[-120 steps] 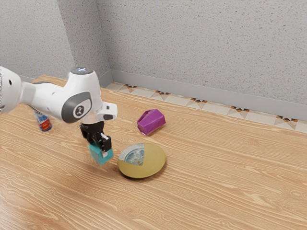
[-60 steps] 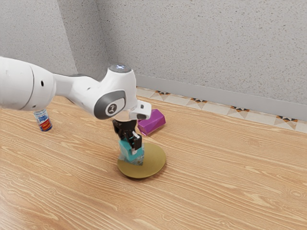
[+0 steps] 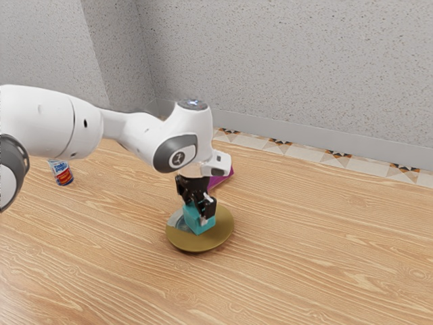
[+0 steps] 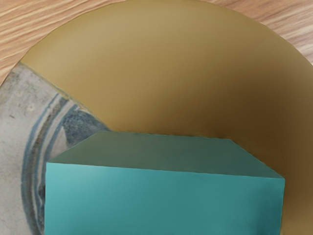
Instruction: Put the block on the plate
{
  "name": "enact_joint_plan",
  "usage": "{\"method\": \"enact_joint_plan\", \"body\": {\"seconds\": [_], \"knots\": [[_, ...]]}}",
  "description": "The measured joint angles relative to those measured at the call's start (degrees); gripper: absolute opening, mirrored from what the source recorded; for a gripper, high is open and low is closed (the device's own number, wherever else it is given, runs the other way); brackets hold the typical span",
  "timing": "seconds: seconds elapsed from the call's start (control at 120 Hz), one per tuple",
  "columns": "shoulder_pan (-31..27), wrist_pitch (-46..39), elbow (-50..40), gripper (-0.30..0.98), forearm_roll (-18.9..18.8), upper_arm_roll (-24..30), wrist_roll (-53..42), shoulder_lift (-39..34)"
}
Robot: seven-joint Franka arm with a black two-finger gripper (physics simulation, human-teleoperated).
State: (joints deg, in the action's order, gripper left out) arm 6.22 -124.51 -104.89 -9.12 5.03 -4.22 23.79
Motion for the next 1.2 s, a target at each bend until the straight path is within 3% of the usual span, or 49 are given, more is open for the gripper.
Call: {"method": "enact_joint_plan", "body": {"seconds": [0.417, 0.908, 1.042, 1.2], "knots": [[-0.1, 1.4, 0.3, 0.63, -0.5, 0.2, 0.4, -1.1], [-0.1, 5.4, 0.2, 0.68, 0.4, 0.9, 0.6, -8.7], [-0.5, 9.0, 0.9, 0.68, 1.4, 0.2, 0.4, -14.1], [-0.4, 14.2, 5.6, 0.68, 2.5, -1.1, 0.1, -15.4]]}}
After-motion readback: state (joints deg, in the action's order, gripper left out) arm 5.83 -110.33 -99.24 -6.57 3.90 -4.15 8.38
